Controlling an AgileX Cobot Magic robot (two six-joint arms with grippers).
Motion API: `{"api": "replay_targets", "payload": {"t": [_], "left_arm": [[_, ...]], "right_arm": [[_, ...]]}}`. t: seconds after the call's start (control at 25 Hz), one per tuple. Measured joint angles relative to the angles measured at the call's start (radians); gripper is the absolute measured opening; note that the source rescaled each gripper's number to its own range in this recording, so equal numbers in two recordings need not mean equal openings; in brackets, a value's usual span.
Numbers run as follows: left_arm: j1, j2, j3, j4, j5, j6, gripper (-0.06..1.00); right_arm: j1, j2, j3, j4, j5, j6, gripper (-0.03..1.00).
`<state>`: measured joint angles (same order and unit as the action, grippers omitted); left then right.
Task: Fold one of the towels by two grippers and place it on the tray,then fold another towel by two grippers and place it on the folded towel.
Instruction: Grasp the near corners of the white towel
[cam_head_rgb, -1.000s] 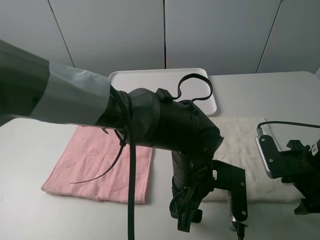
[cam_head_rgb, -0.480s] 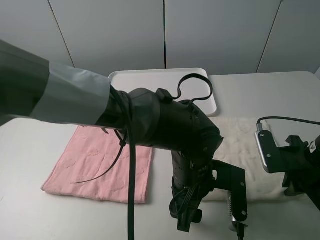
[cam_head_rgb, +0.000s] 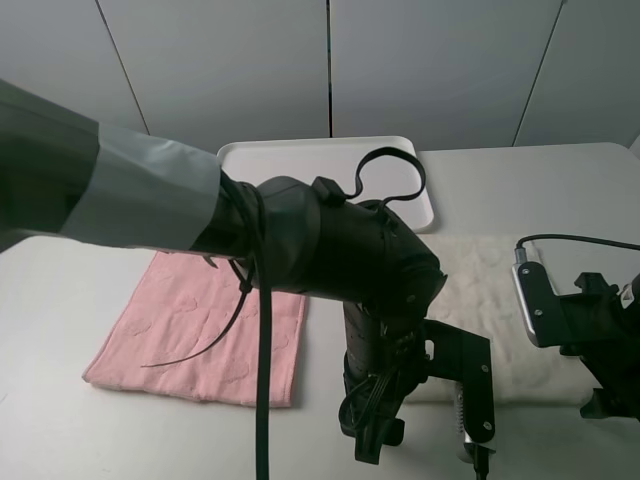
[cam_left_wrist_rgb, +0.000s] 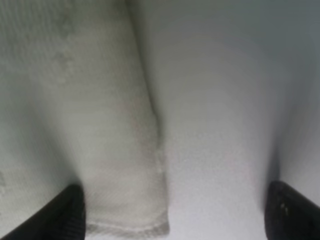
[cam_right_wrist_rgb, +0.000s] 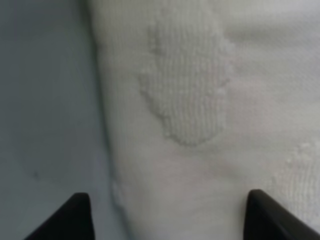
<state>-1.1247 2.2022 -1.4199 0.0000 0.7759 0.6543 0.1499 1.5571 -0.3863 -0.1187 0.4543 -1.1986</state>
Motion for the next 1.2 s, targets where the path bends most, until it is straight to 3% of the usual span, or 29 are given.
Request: {"api": "replay_targets", "payload": {"t": [0.12, 0.76, 1.2], "left_arm": [[0.000, 0.000, 0.000, 0.000, 0.000, 0.000, 0.99], [0.000, 0.000, 0.000, 0.000, 0.000, -0.011, 0.99], [0.000, 0.000, 0.000, 0.000, 0.000, -0.020, 0.99]], "right_arm": [[0.000, 0.000, 0.038, -0.030, -0.013, 0.002, 0.57], [0.000, 0.000, 0.058, -0.074, -0.074, 0.017, 0.55], [0.000, 0.000, 0.058, -0.074, -0.079, 0.029, 0.44]]}}
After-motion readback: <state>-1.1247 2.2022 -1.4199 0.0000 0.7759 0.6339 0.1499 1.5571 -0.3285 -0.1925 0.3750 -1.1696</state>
